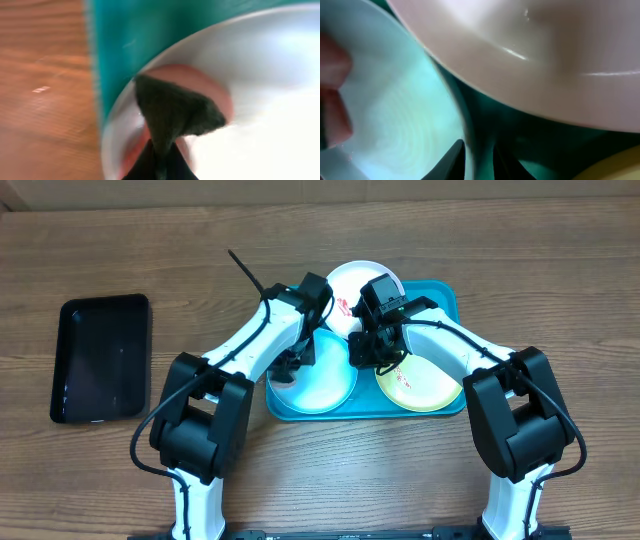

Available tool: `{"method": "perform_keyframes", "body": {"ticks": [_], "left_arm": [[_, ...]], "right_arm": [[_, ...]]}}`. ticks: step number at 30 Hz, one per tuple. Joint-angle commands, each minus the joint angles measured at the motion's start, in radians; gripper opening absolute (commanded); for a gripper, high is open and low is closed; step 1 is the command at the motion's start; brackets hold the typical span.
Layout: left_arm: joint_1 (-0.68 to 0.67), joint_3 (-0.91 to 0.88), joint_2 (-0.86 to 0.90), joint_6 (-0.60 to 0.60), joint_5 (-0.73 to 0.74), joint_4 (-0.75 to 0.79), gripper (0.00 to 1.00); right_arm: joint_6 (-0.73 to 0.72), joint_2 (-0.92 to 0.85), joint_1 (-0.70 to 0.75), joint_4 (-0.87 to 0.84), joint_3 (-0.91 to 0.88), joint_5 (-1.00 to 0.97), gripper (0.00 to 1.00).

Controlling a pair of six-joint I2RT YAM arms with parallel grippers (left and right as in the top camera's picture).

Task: Clean dirty plates on tray and stack at the side
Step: 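Scrub the light-blue plate with the sponge while the right gripper holds it, then withdraw the left gripper with the sponge toward the black tray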

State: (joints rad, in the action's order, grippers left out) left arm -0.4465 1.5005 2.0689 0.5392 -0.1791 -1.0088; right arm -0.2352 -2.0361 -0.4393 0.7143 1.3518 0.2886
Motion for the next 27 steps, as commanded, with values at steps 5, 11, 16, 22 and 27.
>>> {"method": "perform_keyframes", "body": {"ticks": [5,11,16,22,27], "left_arm": [[-0.019,0.012,0.029,-0.045,0.427,0.098,0.04],[-0.033,0.013,0.035,-0.143,0.441,0.056,0.04],[0.011,0.014,0.035,-0.232,0.343,0.003,0.04],[0.086,0.014,0.035,-0.127,-0.019,-0.056,0.04],[0.132,0.031,0.034,-0.109,-0.051,-0.051,0.04]], "right_arm": [[-0.004,-0.025,-0.005,-0.003,-0.004,-0.006,0.21],[-0.004,-0.025,-0.005,-0.004,-0.004,-0.006,0.21],[-0.004,-0.025,-0.005,-0.005,-0.004,-0.006,0.21],[-0.004,-0.025,-0.005,-0.006,-0.004,-0.006,0.21],[-0.004,-0.025,-0.005,-0.007,-0.003,-0.006,0.21]]}}
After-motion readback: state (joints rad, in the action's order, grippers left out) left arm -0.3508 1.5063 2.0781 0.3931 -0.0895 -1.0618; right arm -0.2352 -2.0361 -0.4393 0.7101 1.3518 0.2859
